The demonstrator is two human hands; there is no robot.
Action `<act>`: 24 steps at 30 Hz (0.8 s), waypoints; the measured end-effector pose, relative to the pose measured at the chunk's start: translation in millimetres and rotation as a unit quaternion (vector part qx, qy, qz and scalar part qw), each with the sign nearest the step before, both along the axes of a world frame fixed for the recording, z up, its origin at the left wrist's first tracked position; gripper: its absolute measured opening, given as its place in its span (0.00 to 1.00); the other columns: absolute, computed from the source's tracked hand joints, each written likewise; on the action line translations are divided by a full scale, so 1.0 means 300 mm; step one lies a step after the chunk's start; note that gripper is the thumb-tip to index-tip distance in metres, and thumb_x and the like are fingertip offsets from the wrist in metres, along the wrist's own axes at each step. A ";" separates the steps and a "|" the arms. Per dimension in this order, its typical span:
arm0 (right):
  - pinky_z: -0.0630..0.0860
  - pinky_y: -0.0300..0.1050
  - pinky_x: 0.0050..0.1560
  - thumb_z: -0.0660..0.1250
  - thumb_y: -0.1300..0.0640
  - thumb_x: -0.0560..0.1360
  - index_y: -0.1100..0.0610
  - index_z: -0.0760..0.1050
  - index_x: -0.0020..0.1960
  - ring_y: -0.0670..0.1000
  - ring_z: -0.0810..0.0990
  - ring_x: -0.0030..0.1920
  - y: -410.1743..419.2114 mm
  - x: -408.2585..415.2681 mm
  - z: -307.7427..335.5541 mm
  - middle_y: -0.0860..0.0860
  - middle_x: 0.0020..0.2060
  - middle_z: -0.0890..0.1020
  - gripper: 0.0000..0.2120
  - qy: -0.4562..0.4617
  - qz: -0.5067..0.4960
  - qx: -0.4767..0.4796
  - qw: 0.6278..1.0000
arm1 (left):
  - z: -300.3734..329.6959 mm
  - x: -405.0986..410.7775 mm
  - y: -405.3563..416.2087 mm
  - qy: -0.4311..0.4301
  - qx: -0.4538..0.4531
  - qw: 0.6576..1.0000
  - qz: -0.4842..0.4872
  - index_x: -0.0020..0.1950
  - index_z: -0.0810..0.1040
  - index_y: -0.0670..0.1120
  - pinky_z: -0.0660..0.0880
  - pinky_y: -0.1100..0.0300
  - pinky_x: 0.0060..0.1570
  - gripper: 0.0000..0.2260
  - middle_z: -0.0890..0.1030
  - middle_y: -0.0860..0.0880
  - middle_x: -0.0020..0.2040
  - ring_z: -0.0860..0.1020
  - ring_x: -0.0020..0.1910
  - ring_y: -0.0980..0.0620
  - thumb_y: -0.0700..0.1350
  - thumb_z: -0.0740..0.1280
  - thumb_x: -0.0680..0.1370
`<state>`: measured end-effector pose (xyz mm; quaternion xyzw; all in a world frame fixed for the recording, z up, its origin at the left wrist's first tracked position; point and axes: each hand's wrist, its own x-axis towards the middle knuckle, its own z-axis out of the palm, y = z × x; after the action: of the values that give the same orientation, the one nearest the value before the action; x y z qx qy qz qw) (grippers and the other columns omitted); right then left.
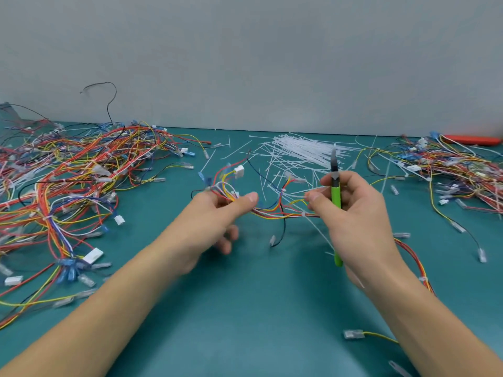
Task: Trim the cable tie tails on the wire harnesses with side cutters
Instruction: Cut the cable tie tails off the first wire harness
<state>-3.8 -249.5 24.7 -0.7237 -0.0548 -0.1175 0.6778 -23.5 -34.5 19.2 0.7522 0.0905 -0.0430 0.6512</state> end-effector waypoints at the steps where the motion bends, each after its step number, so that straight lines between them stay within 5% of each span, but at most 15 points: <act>1: 0.79 0.63 0.57 0.75 0.61 0.76 0.48 0.78 0.48 0.60 0.83 0.44 -0.004 0.001 0.003 0.59 0.44 0.84 0.10 -0.002 -0.002 0.003 1.000 | 0.012 -0.004 0.020 0.017 0.057 0.998 -0.034 0.46 0.82 0.49 0.68 0.61 0.22 0.23 0.73 0.52 0.32 0.72 0.28 0.50 0.68 0.73 0.71; 5: 0.80 0.64 0.55 0.74 0.62 0.77 0.49 0.77 0.48 0.60 0.81 0.42 -0.005 0.002 0.006 0.63 0.43 0.82 0.10 0.000 0.001 0.018 1.000 | 0.066 -0.035 0.045 0.088 0.085 0.978 -0.167 0.39 0.83 0.45 0.63 0.66 0.20 0.37 0.68 0.49 0.28 0.67 0.20 0.51 0.79 0.62 0.67; 10: 0.82 0.57 0.52 0.74 0.64 0.77 0.51 0.77 0.49 0.49 0.81 0.40 0.005 -0.002 -0.001 0.49 0.37 0.84 0.10 0.014 0.015 0.024 0.999 | 0.102 -0.081 0.031 0.037 0.033 0.952 -0.302 0.39 0.85 0.44 0.68 0.66 0.20 0.25 0.82 0.43 0.31 0.76 0.21 0.52 0.66 0.68 0.76; 13: 0.82 0.54 0.52 0.73 0.65 0.77 0.52 0.78 0.50 0.52 0.83 0.40 0.009 -0.007 -0.003 0.46 0.37 0.85 0.09 0.010 0.030 0.021 0.999 | 0.087 -0.072 -0.024 -0.118 -0.059 0.974 -0.182 0.48 0.86 0.46 0.77 0.60 0.25 0.06 0.87 0.43 0.46 0.86 0.37 0.46 0.48 0.73 0.79; 15: 0.82 0.49 0.50 0.73 0.65 0.77 0.53 0.78 0.50 0.51 0.83 0.41 0.015 -0.011 -0.003 0.46 0.37 0.85 0.09 0.006 0.041 0.023 0.999 | 0.055 -0.048 -0.066 -0.164 -0.075 0.981 -0.069 0.54 0.84 0.45 0.79 0.57 0.29 0.06 0.87 0.45 0.51 0.87 0.44 0.45 0.39 0.74 0.78; 19: 0.82 0.43 0.49 0.73 0.66 0.77 0.54 0.78 0.51 0.49 0.83 0.41 0.022 -0.015 -0.006 0.47 0.38 0.85 0.09 0.014 0.062 0.047 0.997 | -0.007 -0.016 -0.091 -0.133 -0.057 0.989 0.000 0.60 0.80 0.45 0.79 0.57 0.27 0.11 0.86 0.47 0.50 0.86 0.42 0.47 0.36 0.73 0.79; 24: 0.80 0.38 0.47 0.73 0.67 0.76 0.54 0.78 0.51 0.48 0.83 0.40 0.025 -0.008 -0.010 0.49 0.39 0.84 0.10 0.022 0.072 0.062 0.995 | -0.031 0.012 -0.063 -0.090 -0.003 0.994 -0.066 0.57 0.83 0.47 0.71 0.63 0.23 0.06 0.87 0.50 0.46 0.80 0.34 0.55 0.40 0.69 0.82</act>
<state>-6.3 -241.9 21.6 -0.6767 -0.0842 -0.0553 0.7294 -20.0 -53.5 10.0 0.7556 -0.0185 -0.0180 0.6545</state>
